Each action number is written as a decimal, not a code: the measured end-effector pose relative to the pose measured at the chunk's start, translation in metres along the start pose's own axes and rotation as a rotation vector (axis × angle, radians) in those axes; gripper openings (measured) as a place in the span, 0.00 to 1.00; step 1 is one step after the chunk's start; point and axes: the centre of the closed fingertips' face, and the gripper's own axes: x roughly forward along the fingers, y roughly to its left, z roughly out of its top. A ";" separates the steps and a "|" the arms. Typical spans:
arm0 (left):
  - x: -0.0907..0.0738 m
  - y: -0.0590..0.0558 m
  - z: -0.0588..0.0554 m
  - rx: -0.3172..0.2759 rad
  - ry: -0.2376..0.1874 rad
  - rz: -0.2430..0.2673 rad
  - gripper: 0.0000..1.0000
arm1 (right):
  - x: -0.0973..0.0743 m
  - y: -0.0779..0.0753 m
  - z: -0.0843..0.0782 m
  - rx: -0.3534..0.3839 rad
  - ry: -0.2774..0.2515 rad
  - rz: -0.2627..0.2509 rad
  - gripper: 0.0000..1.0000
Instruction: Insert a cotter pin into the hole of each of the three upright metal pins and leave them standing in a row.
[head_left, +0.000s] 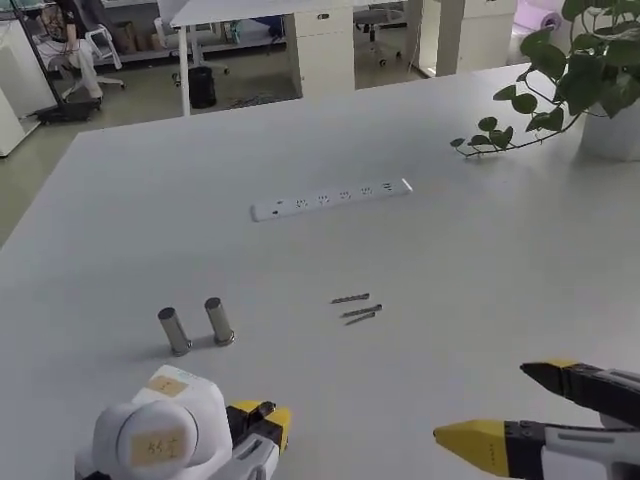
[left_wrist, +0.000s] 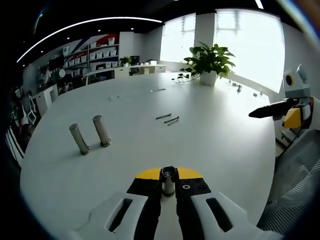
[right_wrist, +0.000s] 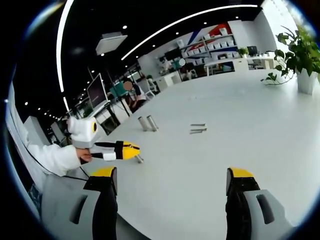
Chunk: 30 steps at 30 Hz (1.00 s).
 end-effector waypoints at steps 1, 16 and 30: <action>0.001 0.000 -0.001 -0.001 0.001 -0.002 0.07 | 0.000 0.000 0.000 0.000 0.000 0.000 0.88; 0.002 -0.003 -0.002 0.069 0.004 0.013 0.08 | 0.002 -0.001 -0.002 0.010 0.010 -0.001 0.88; -0.006 -0.004 -0.006 0.106 0.039 -0.003 0.34 | -0.001 0.000 -0.001 0.012 -0.003 -0.002 0.88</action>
